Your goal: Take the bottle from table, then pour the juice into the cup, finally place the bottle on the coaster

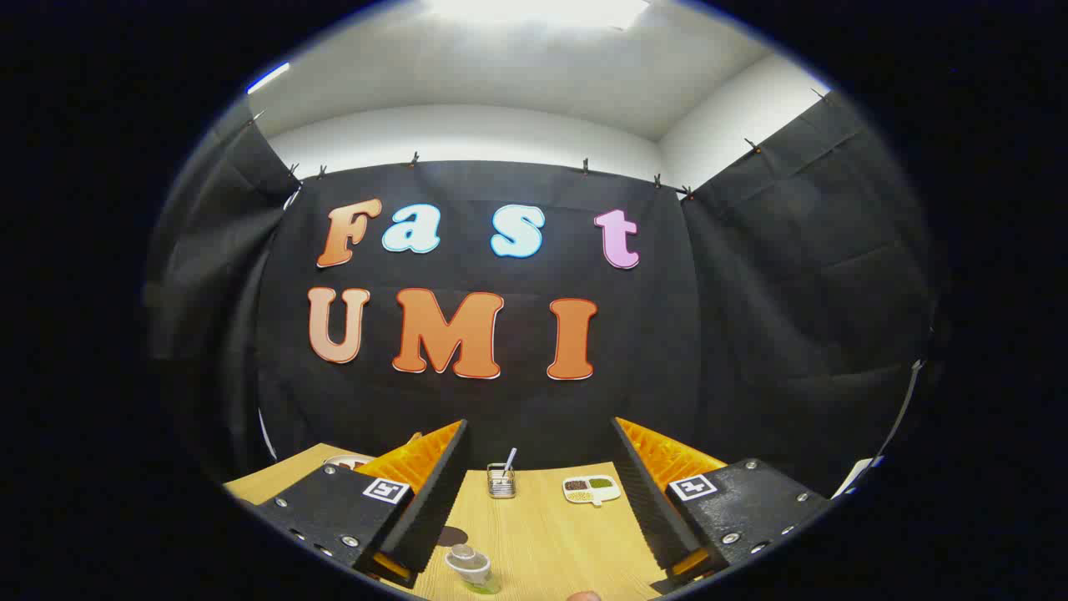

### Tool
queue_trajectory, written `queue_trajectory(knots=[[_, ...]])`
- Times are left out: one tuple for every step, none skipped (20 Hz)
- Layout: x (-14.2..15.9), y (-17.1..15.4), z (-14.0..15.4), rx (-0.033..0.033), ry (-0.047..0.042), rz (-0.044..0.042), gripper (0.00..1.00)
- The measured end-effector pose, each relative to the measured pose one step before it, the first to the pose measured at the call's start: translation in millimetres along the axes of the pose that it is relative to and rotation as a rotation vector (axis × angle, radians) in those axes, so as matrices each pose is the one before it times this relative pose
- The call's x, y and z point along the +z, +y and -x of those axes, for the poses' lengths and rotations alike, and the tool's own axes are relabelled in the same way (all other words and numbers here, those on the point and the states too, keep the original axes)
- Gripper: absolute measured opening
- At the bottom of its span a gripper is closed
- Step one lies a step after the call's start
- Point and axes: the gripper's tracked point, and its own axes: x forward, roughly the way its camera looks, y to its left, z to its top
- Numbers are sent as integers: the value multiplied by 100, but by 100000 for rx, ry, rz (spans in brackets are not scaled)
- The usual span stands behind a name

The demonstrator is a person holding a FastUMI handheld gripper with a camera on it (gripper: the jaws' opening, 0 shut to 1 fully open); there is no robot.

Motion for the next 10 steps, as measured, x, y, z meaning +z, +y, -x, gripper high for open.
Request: queue_trajectory(knots=[[18,86,-48,32,207,1377,97],[81,-41,-144,-198,207,1537,97],[72,143,26,92,61,1211,97],[174,371,-96,516,-367,610,97],[148,520,-39,1086,-160,-12,97],[100,547,-99,1605,114,-852,97],[-102,578,-82,2039,572,-1746,97],[-34,539,-92,1697,423,-1612,97],[-71,245,-240,941,108,-876,97],[-174,18,-287,-54,410,-58,97]])
